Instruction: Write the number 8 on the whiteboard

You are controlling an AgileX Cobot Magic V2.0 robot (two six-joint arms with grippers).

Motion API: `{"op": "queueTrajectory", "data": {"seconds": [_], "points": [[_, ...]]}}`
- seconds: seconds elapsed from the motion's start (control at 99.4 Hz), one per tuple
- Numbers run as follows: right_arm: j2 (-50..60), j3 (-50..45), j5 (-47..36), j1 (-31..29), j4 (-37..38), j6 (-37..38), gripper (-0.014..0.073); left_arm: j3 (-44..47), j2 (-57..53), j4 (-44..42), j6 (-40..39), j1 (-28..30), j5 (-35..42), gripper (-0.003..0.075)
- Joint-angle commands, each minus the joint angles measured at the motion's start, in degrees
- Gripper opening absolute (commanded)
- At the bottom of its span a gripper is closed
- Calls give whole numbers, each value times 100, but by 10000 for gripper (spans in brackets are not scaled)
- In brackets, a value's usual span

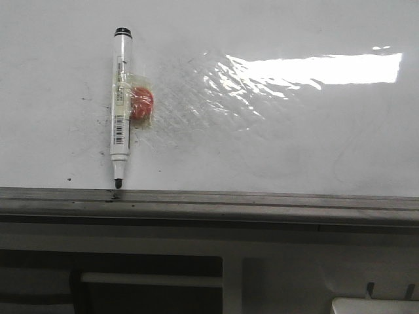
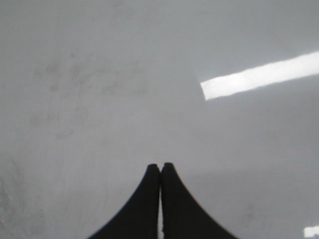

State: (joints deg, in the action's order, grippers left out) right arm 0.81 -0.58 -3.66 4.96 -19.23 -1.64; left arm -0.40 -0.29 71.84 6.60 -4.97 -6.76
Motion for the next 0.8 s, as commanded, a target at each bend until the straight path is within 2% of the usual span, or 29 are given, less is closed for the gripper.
{"op": "queueTrajectory", "data": {"seconds": [0.0, 0.091, 0.151, 0.272, 0.392, 0.443, 0.493, 0.563, 0.593, 0.644, 0.734, 0.795], "points": [[100, 351, -197, -27, -448, 9, -63, 64, -151, 359, -10, 3, 38, -20], [78, 998, 731, -27, -232, -85, -63, -386, -118, -157, 662, 3, -526, -20], [-55, 1621, 1697, -27, 347, -154, -62, -818, 29, -792, 1145, 3, -929, -20], [-514, 2523, 3466, -27, 1359, -154, -62, -1647, 712, -2163, 1313, 3, -1920, -20], [-946, 2994, 3936, -27, 1697, -154, -62, -2247, 1719, -2795, 1539, 3, -2512, -14], [-1077, 3100, 3914, -27, 1710, -154, -61, -2411, 2103, -2793, 1793, 3, -2657, 23], [-1204, 3156, 3903, -27, 1698, -154, -50, -2537, 2444, -2769, 2020, -12, -2774, 93], [-1368, 3171, 3960, -27, 1645, -154, 34, -2613, 2788, -2725, 2111, -230, -2683, 220], [-1427, 3183, 3998, -27, 1630, -154, 99, -2639, 2919, -2677, 2169, -338, -2673, 278], [-1491, 3183, 4006, -27, 1571, -154, 203, -2682, 3148, -2575, 2362, -581, -2659, 330], [-1492, 3191, 3887, 8, 1479, -154, 365, -2734, 3601, -2338, 2690, -1012, -2585, 336], [-1492, 3191, 3849, 19, 1481, -154, 408, -2782, 3935, -2077, 2755, -1359, -2360, 335]]}}
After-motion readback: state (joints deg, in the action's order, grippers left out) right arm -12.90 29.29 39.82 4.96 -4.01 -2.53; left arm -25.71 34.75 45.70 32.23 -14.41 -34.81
